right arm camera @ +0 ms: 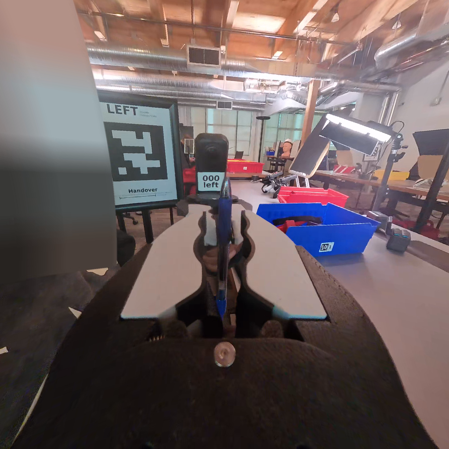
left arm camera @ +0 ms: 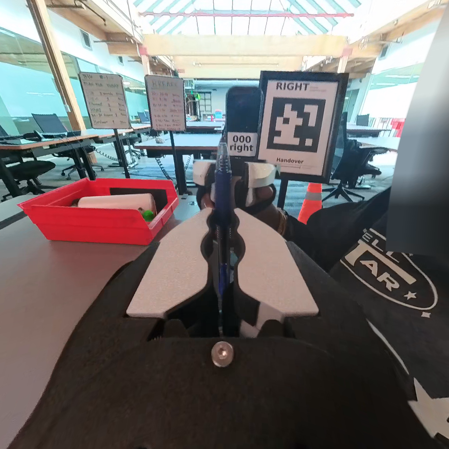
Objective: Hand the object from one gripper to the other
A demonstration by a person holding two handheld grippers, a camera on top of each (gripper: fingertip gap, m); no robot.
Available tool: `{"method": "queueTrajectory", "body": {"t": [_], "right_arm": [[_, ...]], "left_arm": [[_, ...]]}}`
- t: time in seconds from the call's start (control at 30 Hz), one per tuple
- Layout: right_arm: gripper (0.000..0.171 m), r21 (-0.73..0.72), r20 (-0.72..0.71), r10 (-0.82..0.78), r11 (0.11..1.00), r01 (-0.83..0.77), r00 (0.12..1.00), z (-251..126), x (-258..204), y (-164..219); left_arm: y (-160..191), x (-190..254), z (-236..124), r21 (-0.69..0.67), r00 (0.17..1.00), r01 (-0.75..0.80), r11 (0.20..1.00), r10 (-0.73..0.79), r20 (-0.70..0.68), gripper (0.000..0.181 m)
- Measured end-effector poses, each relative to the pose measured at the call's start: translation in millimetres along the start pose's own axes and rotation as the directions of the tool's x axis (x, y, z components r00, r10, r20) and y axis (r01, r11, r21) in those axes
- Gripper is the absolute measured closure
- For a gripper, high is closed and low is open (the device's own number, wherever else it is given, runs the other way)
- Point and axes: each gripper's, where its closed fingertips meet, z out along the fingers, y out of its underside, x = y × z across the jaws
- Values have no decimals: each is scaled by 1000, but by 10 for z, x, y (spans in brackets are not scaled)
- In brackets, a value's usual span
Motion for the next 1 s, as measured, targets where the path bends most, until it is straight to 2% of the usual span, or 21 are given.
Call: {"method": "queueTrajectory", "body": {"t": [0.1, 0.13, 0.23, 0.37, 0.47, 0.57, 0.67, 0.77, 0.9, 1.0], "right_arm": [[146, -20, 5, -16, 1000, 16, 1000, 45, -25, 54], [159, -28, 13, -26, 999, 27, 1000, 54, -38, 74], [160, -69, 21, -43, 997, 45, 999, 46, -42, 113], [160, -113, 1, -85, 990, 84, 996, 26, -10, 154], [160, -169, 7, -111, 979, 110, 994, 54, -19, 250], [160, -222, 26, -125, 967, 127, 992, 99, -57, 356], [160, -246, 32, -141, 958, 145, 989, 124, -82, 400], [160, -246, 29, -141, 958, 144, 990, 121, -82, 394], [156, -208, 17, -116, 971, 117, 993, 110, -58, 348], [147, -294, 27, -109, 949, 112, 994, 72, -11, 489]], "left_arm": [[88, 38, 52, -50, 1000, -24, 998, 23, -16, 169], [107, 51, 60, -61, 999, -25, 998, 24, -23, 169], [128, 28, 30, -83, 999, -32, 996, 31, -14, 169], [-75, -7, -103, 22, 1000, -23, 999, 23, 1, 153], [-199, 9, -161, 91, 1000, -11, 996, 11, 0, 152], [-176, 43, -125, 77, 1000, -14, 997, 15, -10, 157], [-111, 95, -89, 38, 999, -25, 999, 26, -42, 175], [-124, 89, -101, 36, 999, -42, 998, 44, -33, 175], [-236, 76, -147, 97, 999, -49, 994, 50, -11, 175], [-334, 52, -230, 145, 999, -49, 988, 48, 10, 175]]}}
